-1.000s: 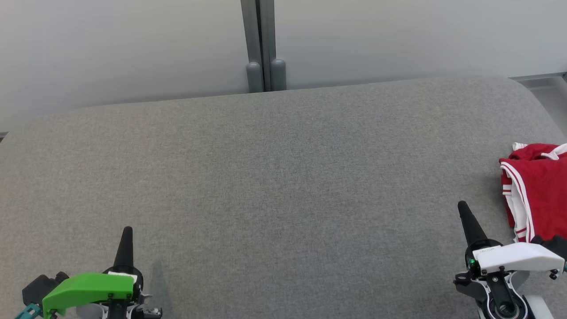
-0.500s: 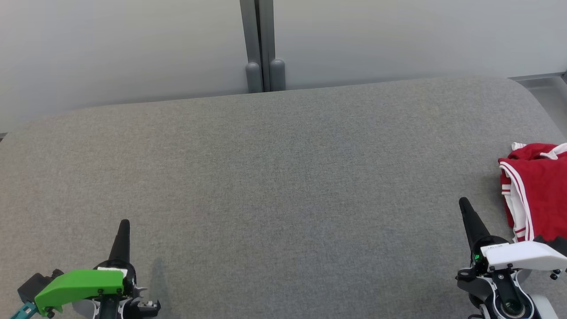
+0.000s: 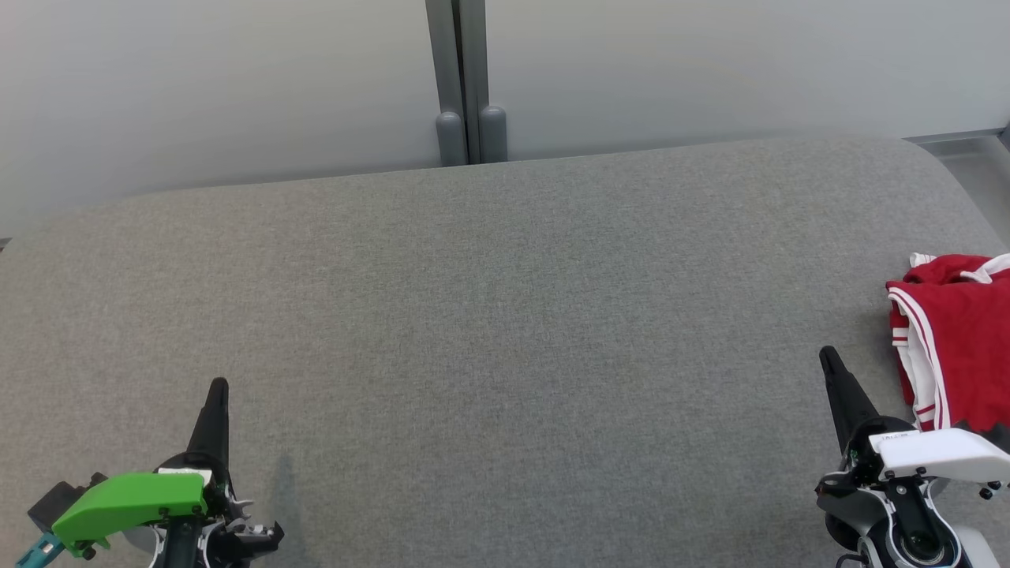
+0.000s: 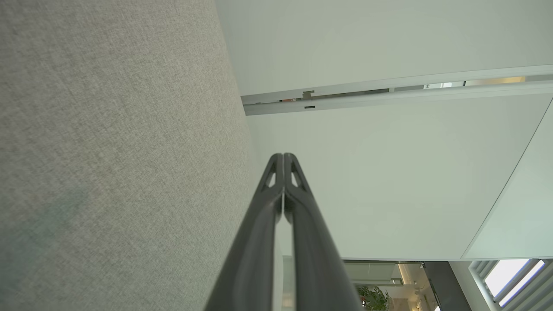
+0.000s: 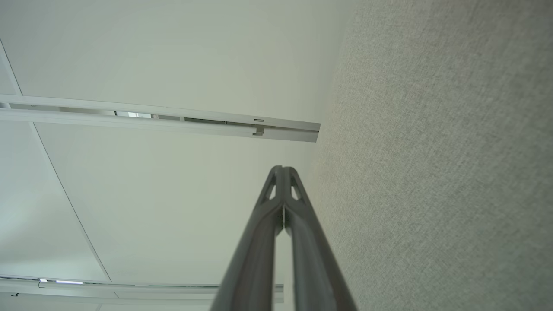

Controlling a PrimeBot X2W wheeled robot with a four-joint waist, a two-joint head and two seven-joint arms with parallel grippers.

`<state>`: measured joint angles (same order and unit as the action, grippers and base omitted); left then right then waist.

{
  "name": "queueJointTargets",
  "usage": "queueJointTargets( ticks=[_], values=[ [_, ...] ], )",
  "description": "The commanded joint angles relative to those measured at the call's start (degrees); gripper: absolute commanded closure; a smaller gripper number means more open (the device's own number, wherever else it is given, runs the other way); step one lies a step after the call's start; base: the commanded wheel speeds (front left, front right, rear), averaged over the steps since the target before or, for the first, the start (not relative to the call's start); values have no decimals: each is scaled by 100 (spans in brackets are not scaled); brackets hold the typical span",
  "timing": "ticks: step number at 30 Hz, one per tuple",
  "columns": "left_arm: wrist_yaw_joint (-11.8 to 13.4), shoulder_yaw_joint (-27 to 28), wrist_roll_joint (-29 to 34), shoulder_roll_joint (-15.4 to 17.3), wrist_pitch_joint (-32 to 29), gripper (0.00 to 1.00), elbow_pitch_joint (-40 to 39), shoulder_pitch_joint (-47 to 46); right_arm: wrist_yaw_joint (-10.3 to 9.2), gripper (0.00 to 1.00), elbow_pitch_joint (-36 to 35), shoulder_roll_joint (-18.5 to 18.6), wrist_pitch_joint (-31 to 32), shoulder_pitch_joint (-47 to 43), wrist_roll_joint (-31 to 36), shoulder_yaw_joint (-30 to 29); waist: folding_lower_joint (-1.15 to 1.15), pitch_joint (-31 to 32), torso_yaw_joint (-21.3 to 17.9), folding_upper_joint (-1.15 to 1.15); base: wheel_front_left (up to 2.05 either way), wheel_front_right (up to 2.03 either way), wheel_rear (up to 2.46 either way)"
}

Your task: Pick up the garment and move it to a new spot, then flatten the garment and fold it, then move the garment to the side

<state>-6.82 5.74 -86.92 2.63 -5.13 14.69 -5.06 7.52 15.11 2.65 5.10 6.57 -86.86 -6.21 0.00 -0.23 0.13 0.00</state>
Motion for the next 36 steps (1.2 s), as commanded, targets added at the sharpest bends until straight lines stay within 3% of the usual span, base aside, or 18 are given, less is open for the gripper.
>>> queueJointTargets(
  ticks=[1, 13, 36],
  values=[
    [-44, 40, -130, 39, -33, 100, -45, -119, -5, 100, -59, 34, 54, -42, -125, -19, 0, 1, -1, 0, 0, 0, 0],
    [-88, 93, -567, 42, -154, 100, -76, -160, -5, 100, -132, 38, 166, -64, -567, -42, 0, 5, -12, 0, 0, 0, 0],
    [-90, 91, -560, 43, -162, 100, -72, -151, -5, 100, -130, 37, 159, -65, -563, -41, 0, 6, -13, 0, 0, 0, 0]
  ],
)
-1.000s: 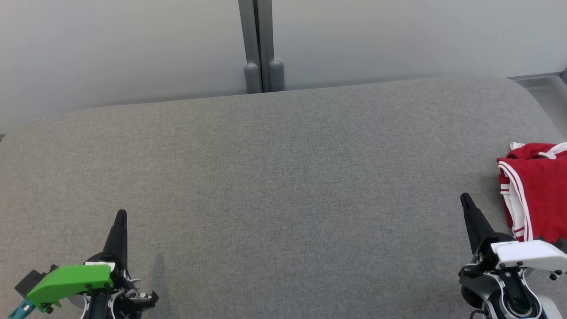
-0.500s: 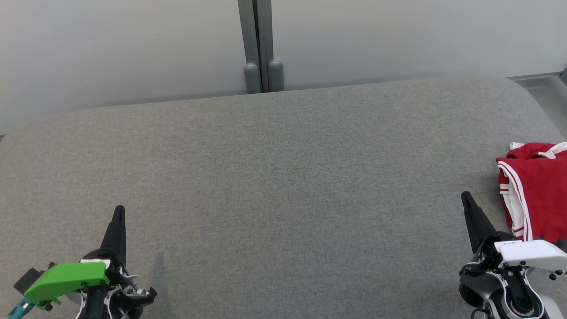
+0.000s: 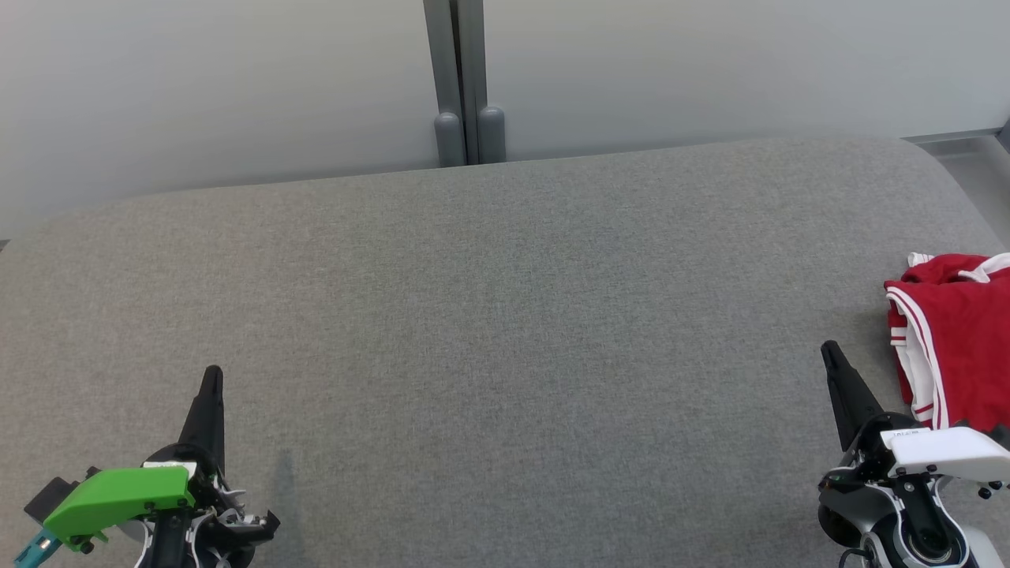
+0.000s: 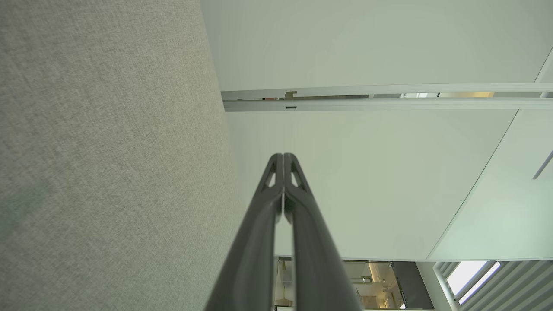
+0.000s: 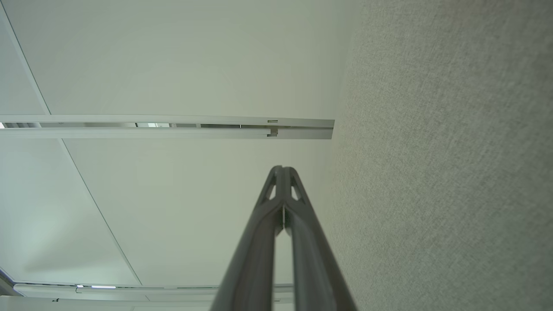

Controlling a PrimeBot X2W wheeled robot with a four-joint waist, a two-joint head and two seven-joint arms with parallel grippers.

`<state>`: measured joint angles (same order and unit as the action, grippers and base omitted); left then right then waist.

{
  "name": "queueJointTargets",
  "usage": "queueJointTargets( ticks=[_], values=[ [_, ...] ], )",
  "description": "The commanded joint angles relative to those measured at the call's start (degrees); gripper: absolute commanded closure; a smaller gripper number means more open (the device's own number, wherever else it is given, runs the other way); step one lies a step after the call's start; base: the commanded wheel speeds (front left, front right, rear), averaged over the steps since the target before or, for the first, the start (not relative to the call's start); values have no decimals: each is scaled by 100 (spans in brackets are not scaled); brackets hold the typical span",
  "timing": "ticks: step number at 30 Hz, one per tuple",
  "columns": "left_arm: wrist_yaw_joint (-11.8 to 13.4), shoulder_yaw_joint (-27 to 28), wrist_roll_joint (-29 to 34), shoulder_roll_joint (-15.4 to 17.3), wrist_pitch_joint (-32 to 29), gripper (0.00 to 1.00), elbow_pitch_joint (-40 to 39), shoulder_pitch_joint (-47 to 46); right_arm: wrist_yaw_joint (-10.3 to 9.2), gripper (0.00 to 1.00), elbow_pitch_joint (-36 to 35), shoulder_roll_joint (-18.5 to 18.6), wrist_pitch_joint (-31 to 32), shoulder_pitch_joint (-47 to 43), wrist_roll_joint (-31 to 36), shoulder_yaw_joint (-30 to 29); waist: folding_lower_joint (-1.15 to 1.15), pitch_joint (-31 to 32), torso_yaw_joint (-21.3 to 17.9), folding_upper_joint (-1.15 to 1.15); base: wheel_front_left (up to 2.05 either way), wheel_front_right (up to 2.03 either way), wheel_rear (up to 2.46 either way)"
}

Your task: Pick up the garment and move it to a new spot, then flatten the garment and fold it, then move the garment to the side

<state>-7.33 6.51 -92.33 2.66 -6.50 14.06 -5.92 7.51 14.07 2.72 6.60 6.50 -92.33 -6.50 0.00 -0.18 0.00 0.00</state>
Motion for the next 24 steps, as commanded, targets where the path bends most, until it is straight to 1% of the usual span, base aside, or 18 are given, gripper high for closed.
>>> queueJointTargets(
  ticks=[1, 24],
  values=[
    [-37, 14, -20, 39, -25, 100, -8, -65, -4, 100, -26, 30, 10, -58, -17, -12, 0, 0, 0, 0, 0, 0, 0],
    [-35, 14, -20, 39, -24, 100, -9, -64, -4, 100, -26, 30, 9, -58, -18, -12, 0, 0, 0, 0, 0, 0, 0]
  ],
)
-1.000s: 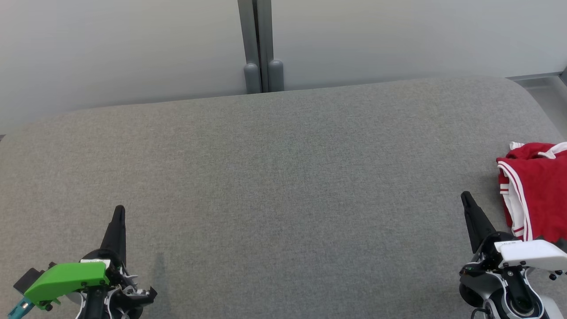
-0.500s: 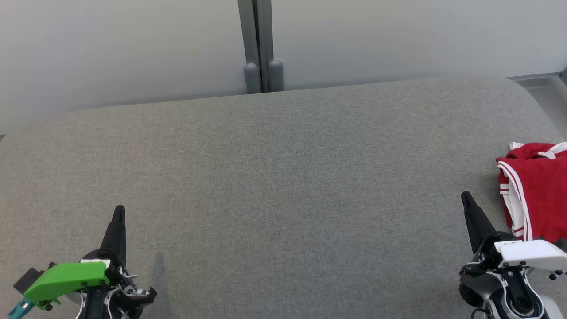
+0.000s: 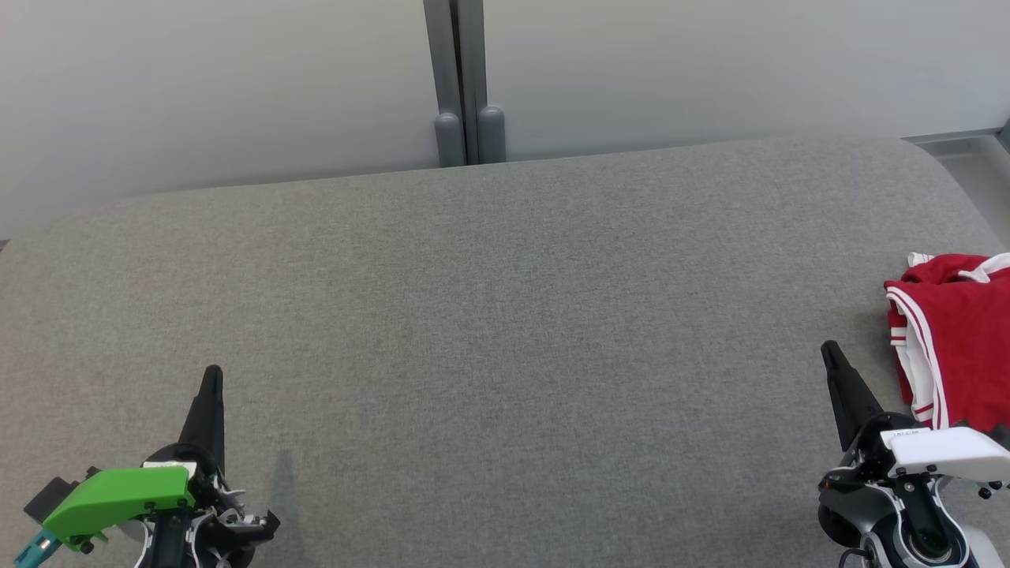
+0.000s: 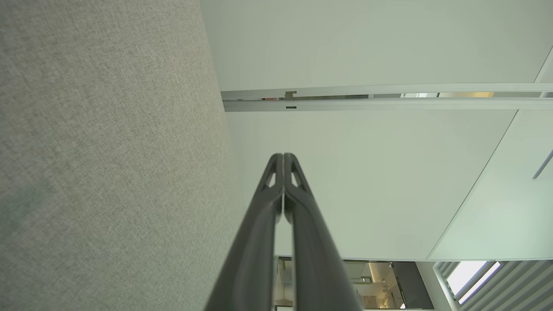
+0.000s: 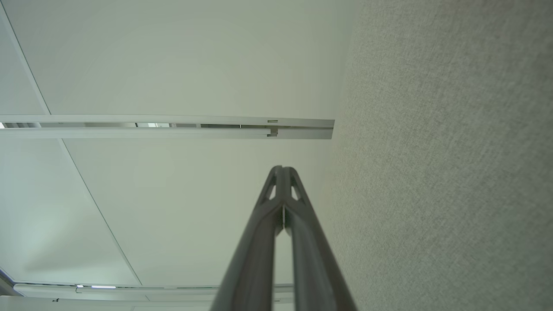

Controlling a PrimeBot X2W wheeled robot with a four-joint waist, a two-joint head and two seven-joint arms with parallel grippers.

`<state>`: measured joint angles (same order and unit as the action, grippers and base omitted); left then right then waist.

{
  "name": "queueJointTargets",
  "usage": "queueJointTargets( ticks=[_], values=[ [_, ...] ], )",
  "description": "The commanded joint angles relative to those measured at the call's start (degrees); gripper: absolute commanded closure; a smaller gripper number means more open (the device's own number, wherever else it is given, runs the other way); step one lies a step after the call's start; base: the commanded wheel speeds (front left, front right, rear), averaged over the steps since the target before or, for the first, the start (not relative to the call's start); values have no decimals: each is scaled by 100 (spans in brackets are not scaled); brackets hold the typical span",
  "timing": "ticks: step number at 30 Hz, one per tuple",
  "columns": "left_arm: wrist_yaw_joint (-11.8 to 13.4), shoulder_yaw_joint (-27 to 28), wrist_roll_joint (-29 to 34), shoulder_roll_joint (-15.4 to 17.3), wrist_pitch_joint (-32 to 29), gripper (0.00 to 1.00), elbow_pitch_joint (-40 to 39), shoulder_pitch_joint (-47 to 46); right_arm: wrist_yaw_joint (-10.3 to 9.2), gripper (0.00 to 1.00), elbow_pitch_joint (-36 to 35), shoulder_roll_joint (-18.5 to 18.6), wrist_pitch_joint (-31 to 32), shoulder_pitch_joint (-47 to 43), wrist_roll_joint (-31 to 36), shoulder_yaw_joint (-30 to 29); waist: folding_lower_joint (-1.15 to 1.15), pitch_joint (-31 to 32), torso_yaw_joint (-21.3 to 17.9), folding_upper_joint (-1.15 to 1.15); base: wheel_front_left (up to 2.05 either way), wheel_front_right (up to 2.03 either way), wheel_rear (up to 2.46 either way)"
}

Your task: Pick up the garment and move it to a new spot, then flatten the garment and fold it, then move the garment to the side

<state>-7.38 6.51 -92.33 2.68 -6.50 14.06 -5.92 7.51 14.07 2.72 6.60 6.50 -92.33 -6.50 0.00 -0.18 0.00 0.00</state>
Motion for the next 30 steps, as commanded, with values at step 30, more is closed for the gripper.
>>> queueJointTargets(
  ticks=[30],
  values=[
    [-31, 14, -20, 38, -24, 100, -10, -64, -4, 100, -26, 30, 9, -57, -18, -11, 0, 0, 0, 0, 0, 0, 0]
  ],
)
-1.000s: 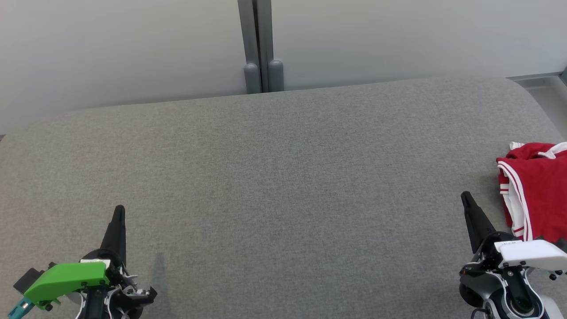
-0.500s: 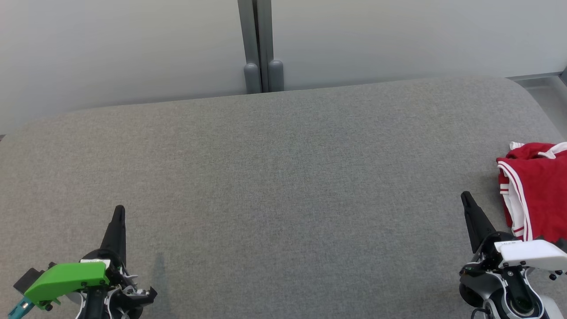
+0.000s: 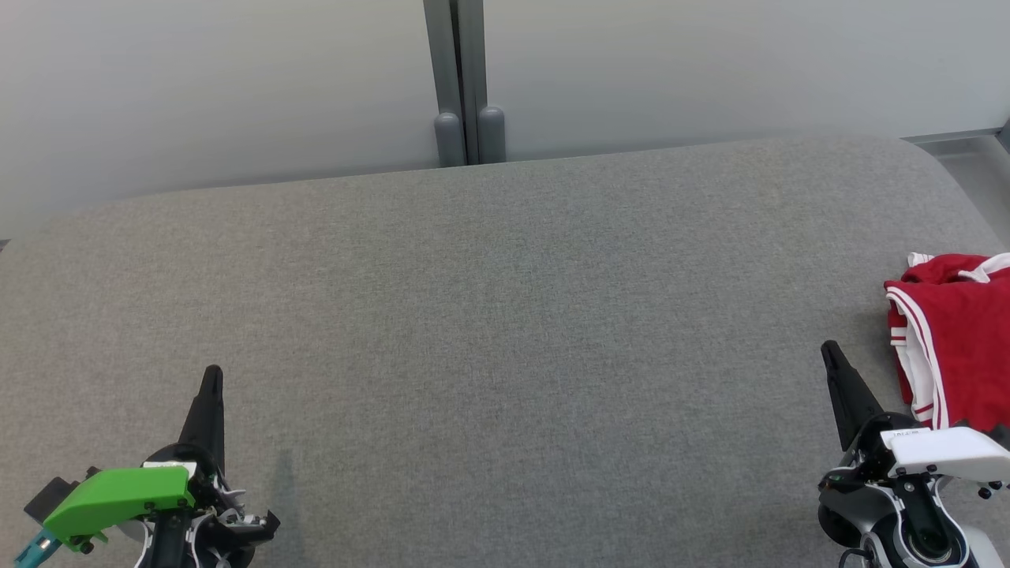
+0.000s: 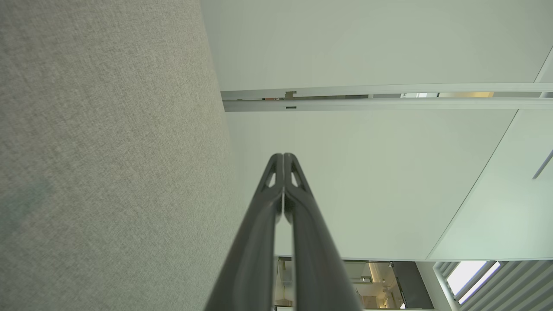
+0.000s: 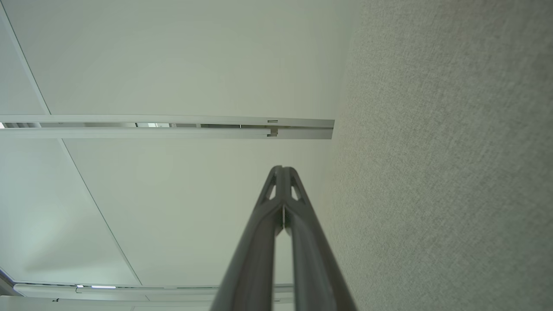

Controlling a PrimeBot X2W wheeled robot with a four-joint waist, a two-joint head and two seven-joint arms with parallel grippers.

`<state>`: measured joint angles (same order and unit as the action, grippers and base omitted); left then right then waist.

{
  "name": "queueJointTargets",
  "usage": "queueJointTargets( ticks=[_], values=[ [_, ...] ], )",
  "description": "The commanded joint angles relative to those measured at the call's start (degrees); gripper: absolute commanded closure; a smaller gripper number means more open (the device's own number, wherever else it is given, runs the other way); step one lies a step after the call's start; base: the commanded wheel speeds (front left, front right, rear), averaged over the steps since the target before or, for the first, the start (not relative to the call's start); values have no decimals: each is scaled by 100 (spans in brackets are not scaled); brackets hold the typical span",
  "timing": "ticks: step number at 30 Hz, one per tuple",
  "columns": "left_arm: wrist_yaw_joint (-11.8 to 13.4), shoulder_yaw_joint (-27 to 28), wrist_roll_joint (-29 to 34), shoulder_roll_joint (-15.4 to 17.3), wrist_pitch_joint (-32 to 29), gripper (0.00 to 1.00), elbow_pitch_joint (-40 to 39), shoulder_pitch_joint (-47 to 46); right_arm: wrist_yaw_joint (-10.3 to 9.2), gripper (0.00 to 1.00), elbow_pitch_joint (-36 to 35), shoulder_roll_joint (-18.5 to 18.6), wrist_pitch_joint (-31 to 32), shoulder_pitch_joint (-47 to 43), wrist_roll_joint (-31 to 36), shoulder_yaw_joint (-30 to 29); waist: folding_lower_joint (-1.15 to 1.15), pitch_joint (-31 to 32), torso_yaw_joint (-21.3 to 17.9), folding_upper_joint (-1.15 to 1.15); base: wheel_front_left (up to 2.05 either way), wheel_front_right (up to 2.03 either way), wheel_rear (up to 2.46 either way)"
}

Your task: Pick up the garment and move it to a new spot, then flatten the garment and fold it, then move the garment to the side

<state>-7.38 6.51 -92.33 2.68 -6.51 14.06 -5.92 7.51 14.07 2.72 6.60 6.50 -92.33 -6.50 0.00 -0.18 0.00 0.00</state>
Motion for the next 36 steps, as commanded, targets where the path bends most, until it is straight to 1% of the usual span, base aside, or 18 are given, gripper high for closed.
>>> queueJointTargets(
  ticks=[1, 36],
  values=[
    [-31, 14, -20, 38, -24, 100, -10, -64, -4, 100, -26, 30, 9, -57, -18, -11, 0, 0, 0, 0, 0, 0, 0],
    [-31, 14, -20, 38, -23, 100, -11, -64, -4, 100, -25, 30, 8, -58, -18, -11, 0, 0, 0, 0, 0, 0, 0]
  ],
)
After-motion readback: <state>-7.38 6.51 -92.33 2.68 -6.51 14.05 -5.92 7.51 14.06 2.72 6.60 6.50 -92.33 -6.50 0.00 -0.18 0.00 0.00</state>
